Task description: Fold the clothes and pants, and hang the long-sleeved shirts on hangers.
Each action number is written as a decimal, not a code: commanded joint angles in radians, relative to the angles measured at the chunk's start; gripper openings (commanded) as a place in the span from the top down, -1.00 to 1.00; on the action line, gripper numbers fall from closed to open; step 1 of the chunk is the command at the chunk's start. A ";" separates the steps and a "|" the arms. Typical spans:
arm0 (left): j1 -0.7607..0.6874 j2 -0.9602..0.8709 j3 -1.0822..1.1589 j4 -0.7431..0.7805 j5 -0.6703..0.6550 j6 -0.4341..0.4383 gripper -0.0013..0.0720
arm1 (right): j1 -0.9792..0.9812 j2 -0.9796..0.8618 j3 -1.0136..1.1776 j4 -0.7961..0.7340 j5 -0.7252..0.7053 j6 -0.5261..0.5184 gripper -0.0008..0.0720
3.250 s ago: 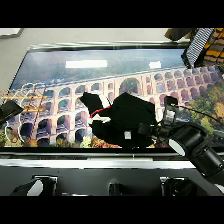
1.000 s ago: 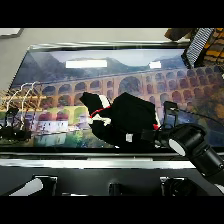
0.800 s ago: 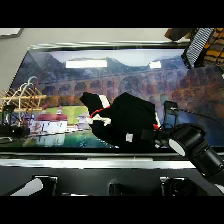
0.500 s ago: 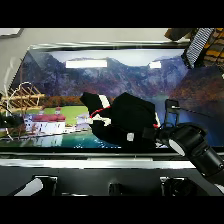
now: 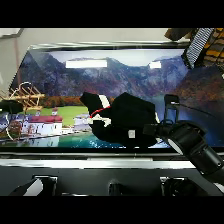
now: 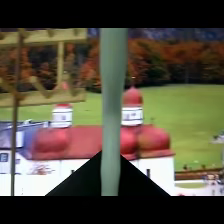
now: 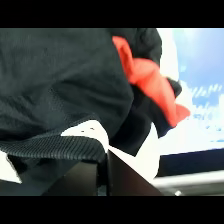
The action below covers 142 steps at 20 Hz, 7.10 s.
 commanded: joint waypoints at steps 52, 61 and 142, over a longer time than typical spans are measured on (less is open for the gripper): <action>-0.921 0.344 -0.404 0.232 -0.250 0.188 0.87 | 0.001 -0.197 0.221 0.016 0.224 0.223 0.83; -1.033 0.321 -0.403 0.326 -0.235 0.175 0.87 | 0.001 -0.193 0.230 0.008 0.225 0.222 0.83; -1.126 -0.124 -0.051 0.409 0.020 0.309 0.87 | 0.001 -0.201 0.690 0.265 0.434 -0.170 0.83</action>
